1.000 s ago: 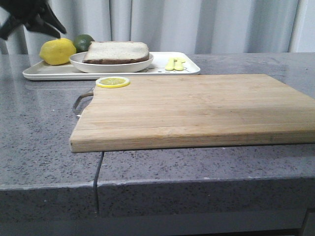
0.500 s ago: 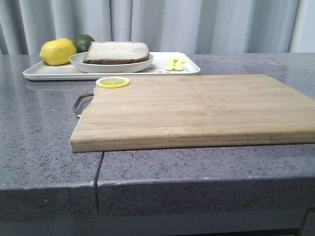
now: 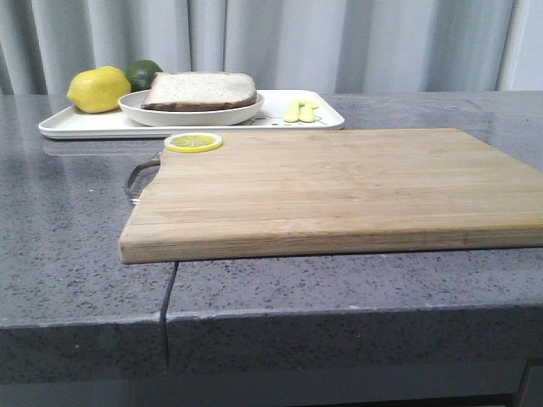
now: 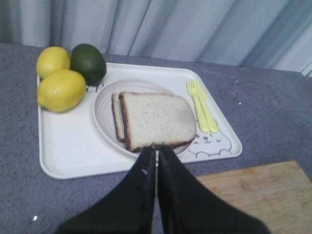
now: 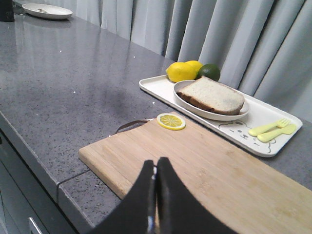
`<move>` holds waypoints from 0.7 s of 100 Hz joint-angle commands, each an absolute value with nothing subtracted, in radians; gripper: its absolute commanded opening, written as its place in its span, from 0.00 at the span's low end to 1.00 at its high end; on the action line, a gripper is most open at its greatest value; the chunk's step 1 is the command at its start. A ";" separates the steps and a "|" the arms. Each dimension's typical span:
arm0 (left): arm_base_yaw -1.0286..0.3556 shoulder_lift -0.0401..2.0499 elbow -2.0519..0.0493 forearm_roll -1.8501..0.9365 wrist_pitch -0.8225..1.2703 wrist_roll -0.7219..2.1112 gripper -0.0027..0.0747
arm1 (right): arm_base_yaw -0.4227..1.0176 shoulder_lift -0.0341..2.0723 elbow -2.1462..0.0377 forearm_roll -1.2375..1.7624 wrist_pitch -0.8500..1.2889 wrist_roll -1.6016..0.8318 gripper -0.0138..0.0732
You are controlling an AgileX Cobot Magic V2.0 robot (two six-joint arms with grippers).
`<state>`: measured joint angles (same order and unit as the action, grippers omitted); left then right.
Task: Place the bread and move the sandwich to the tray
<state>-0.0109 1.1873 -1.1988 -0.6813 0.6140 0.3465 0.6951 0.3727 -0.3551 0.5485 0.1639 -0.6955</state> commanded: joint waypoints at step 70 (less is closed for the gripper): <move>-0.018 0.395 -0.383 -0.716 0.420 0.358 0.01 | 0.688 0.322 -0.304 0.560 0.108 -0.701 0.08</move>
